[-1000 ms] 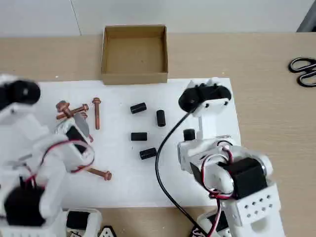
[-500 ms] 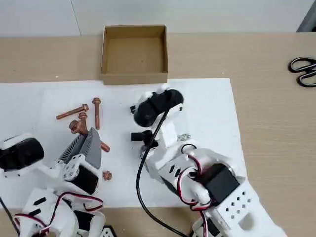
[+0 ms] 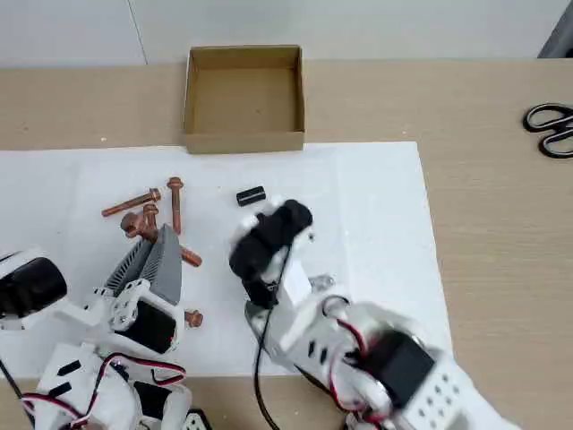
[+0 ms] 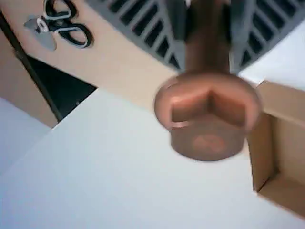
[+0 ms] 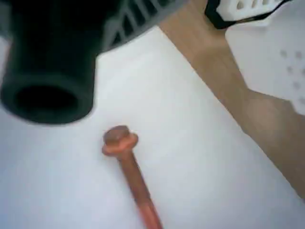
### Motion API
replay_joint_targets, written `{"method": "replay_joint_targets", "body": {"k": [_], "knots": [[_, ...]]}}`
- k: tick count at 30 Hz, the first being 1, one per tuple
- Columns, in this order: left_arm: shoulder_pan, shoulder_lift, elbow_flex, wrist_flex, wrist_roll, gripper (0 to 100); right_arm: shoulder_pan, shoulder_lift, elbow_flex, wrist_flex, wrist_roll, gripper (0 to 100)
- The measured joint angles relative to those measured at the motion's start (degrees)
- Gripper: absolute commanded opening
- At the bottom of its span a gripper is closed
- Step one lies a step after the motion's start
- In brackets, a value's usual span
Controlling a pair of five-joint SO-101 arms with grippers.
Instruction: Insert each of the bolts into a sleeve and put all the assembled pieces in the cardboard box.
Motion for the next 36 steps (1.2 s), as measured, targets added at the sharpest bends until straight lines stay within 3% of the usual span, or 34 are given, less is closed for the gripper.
{"method": "replay_joint_targets", "body": {"k": [6, 11, 17, 29, 36], "knots": [[0.09, 0.09, 0.35, -0.53, 0.09, 1, -0.53, -14.07, 10.37, -4.4, 5.98, 0.4], [4.22, 0.09, 0.35, 1.41, 0.09, 1, -0.62, -21.27, 16.88, -6.51, 10.46, 0.4], [7.74, 1.67, 0.35, 1.76, 0.09, 1, -0.62, -26.9, 22.51, -8.35, 11.34, 0.4], [10.2, 18.2, -9.76, 1.76, 0.09, 1, -0.62, -38.86, 28.92, -8.53, 16.0, 0.4], [12.75, 18.64, -10.46, 7.38, 0.09, 1, -0.62, -38.86, 28.92, -8.7, 16.18, 0.4]]}}
